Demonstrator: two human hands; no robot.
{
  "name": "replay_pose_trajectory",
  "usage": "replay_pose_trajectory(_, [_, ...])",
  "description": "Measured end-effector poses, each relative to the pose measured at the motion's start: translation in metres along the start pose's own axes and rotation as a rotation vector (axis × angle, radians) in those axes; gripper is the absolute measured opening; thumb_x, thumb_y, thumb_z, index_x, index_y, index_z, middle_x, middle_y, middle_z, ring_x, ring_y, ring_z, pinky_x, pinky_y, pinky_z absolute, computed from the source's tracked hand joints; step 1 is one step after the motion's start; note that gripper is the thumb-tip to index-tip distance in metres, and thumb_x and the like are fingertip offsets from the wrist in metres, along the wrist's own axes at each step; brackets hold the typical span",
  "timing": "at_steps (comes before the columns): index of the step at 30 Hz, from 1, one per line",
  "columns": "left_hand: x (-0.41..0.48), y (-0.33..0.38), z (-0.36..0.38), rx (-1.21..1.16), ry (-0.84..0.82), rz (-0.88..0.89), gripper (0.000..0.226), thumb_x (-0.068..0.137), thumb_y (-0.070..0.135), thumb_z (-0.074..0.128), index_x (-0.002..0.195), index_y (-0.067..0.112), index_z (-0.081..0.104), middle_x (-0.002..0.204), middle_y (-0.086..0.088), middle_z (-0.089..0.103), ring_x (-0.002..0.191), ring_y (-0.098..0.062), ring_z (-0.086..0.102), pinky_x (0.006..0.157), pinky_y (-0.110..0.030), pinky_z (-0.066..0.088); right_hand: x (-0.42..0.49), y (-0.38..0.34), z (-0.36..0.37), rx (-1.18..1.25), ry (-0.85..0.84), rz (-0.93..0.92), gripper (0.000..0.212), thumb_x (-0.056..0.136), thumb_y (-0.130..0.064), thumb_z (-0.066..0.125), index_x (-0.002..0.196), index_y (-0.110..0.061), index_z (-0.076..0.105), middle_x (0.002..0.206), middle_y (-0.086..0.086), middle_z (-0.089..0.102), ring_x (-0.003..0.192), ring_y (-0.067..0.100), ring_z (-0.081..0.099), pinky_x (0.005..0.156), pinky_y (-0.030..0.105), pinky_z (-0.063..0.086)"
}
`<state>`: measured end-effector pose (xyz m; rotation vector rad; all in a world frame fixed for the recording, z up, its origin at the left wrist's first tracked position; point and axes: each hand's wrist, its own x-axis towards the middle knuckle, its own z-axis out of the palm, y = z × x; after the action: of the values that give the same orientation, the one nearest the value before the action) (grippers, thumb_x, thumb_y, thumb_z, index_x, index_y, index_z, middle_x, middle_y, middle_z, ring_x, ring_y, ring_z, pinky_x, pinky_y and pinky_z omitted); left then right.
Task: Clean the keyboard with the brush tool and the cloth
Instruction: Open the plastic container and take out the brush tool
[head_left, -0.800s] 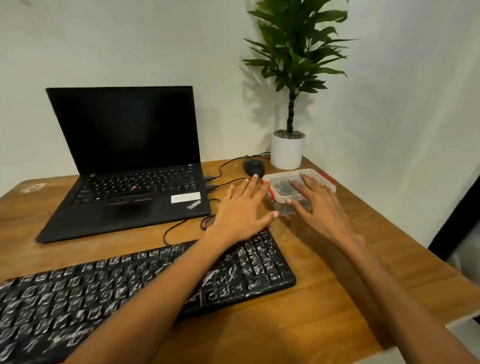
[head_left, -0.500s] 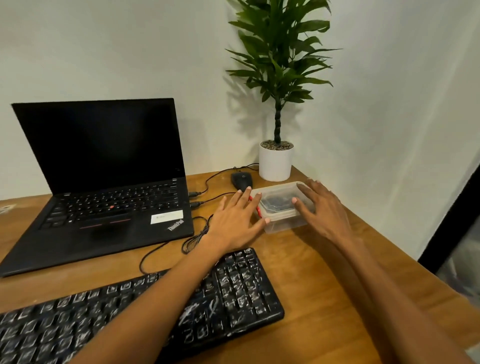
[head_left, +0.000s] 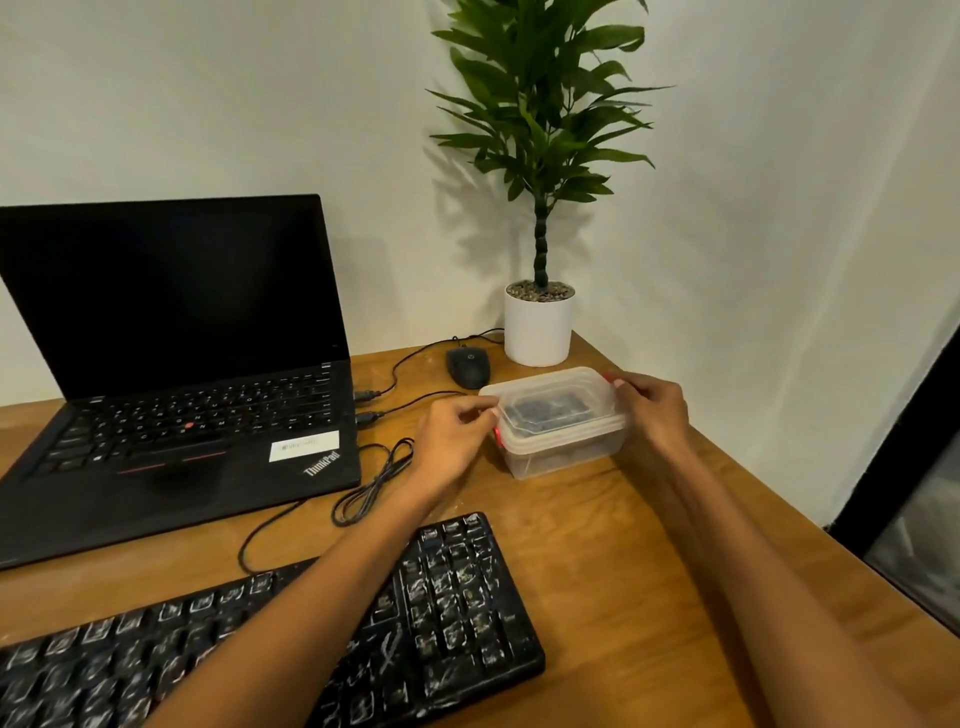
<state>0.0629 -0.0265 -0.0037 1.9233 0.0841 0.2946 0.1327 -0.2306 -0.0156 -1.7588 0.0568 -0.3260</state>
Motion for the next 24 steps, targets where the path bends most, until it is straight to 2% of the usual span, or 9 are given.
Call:
replay_pose_trajectory(2, [0.000, 0.004, 0.003, -0.256, -0.016, -0.169, 0.025, 0.090, 0.008, 0.055, 0.113, 0.006, 0.064, 0.091, -0.015, 0.067, 0.078, -0.028, 0.058, 0.081, -0.046, 0.049, 0.004, 0.002, -0.002, 0.111, -0.016, 0.061, 0.019, 0.090, -0.013, 0.056, 0.100, -0.018, 0.071, 0.106, 0.005, 0.068, 0.093, 0.023, 0.065, 0.083, 0.042, 0.055])
replay_pose_trajectory(6, [0.002, 0.005, 0.007, -0.305, 0.028, -0.231, 0.025, 0.091, 0.002, 0.050, 0.112, 0.010, 0.061, 0.090, -0.017, 0.067, 0.068, -0.024, 0.060, 0.080, -0.048, 0.053, 0.009, 0.003, -0.002, 0.338, -0.052, 0.208, 0.023, 0.089, -0.008, 0.054, 0.082, -0.019, 0.073, 0.099, 0.008, 0.069, 0.090, 0.030, 0.067, 0.078, 0.049, 0.055])
replay_pose_trajectory(9, [-0.001, -0.001, 0.009, -0.338, 0.069, -0.239, 0.032, 0.090, -0.002, 0.048, 0.115, 0.012, 0.059, 0.097, -0.017, 0.065, 0.063, -0.018, 0.060, 0.074, -0.040, 0.057, 0.011, 0.006, -0.004, 0.262, -0.035, 0.203, 0.022, 0.091, -0.009, 0.052, 0.088, -0.020, 0.071, 0.103, 0.008, 0.068, 0.090, 0.028, 0.067, 0.077, 0.047, 0.056])
replay_pose_trajectory(12, [-0.002, -0.007, 0.010, -0.358, 0.089, -0.254, 0.032, 0.089, -0.001, 0.051, 0.117, 0.012, 0.059, 0.094, -0.016, 0.064, 0.061, -0.017, 0.060, 0.078, -0.042, 0.056, 0.012, 0.010, -0.008, 0.149, -0.037, 0.209, 0.023, 0.092, -0.005, 0.050, 0.108, -0.010, 0.065, 0.106, 0.009, 0.065, 0.088, 0.024, 0.064, 0.071, 0.035, 0.057])
replay_pose_trajectory(14, [-0.002, -0.008, 0.010, -0.379, 0.080, -0.279, 0.030, 0.089, 0.001, 0.052, 0.115, 0.014, 0.057, 0.094, -0.015, 0.066, 0.066, -0.021, 0.061, 0.082, -0.045, 0.054, 0.012, 0.010, -0.010, 0.120, -0.040, 0.186, 0.024, 0.093, -0.007, 0.049, 0.113, -0.009, 0.062, 0.108, 0.008, 0.063, 0.092, 0.024, 0.063, 0.074, 0.033, 0.056])
replay_pose_trajectory(16, [-0.002, -0.009, 0.009, -0.328, 0.075, -0.279, 0.030, 0.089, 0.006, 0.052, 0.118, 0.015, 0.057, 0.089, -0.013, 0.066, 0.074, -0.026, 0.060, 0.081, -0.044, 0.052, 0.011, 0.008, -0.009, 0.093, -0.025, 0.131, 0.020, 0.094, -0.012, 0.048, 0.106, -0.011, 0.063, 0.109, 0.007, 0.063, 0.097, 0.024, 0.061, 0.082, 0.037, 0.054])
replay_pose_trajectory(17, [-0.004, -0.009, 0.009, -0.290, 0.067, -0.266, 0.025, 0.089, 0.010, 0.052, 0.112, 0.013, 0.060, 0.086, -0.012, 0.065, 0.075, -0.026, 0.059, 0.079, -0.045, 0.051, 0.009, 0.006, -0.009, 0.073, -0.018, 0.106, 0.016, 0.094, -0.016, 0.048, 0.100, -0.013, 0.064, 0.105, 0.007, 0.064, 0.095, 0.023, 0.061, 0.084, 0.037, 0.054])
replay_pose_trajectory(20, [-0.005, -0.009, 0.010, -0.236, 0.058, -0.249, 0.020, 0.090, 0.020, 0.051, 0.083, 0.013, 0.068, 0.081, -0.014, 0.066, 0.076, -0.027, 0.058, 0.080, -0.052, 0.050, 0.004, 0.003, -0.009, 0.030, -0.028, 0.061, 0.021, 0.094, -0.023, 0.048, 0.079, -0.018, 0.061, 0.085, 0.005, 0.064, 0.083, 0.022, 0.060, 0.081, 0.040, 0.052])
replay_pose_trajectory(24, [-0.012, 0.001, 0.012, -0.234, 0.050, -0.228, 0.019, 0.091, 0.018, 0.051, 0.086, 0.008, 0.067, 0.087, -0.017, 0.066, 0.079, -0.029, 0.058, 0.080, -0.047, 0.050, 0.001, 0.000, -0.008, 0.047, -0.072, 0.075, 0.023, 0.093, -0.028, 0.050, 0.078, -0.018, 0.063, 0.080, 0.003, 0.065, 0.083, 0.024, 0.064, 0.083, 0.044, 0.053])
